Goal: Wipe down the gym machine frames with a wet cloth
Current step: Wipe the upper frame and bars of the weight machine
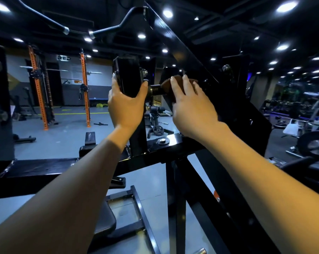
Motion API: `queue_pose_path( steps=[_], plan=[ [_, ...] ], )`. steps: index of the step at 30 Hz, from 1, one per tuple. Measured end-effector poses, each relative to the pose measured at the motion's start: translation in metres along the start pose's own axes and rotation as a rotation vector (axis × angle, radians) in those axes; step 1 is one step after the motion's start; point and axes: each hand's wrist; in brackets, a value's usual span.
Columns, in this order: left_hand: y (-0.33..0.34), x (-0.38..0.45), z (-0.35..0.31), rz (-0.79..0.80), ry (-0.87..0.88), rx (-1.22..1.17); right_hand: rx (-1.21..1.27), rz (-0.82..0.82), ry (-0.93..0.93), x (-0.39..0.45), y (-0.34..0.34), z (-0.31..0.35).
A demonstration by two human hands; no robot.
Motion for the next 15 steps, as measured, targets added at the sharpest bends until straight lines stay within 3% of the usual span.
queue_pose_path(
  steps=[5,11,15],
  plan=[
    [0.001,0.0,0.0,-0.011,-0.006,-0.042,-0.187,0.043,0.012,-0.003,-0.001,0.018],
    [0.001,-0.004,-0.001,-0.016,0.006,-0.023,0.088,0.036,-0.003,0.083,-0.012,-0.001],
    [-0.001,-0.005,-0.004,-0.022,0.005,-0.008,-0.05,0.03,-0.007,0.051,-0.007,0.012]
  ],
)
Point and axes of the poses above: each hand's wrist, its own x-axis towards the middle knuckle, its own y-axis out of the palm, z = x × y, and after that the axes turned 14 degrees about -y, right-handed
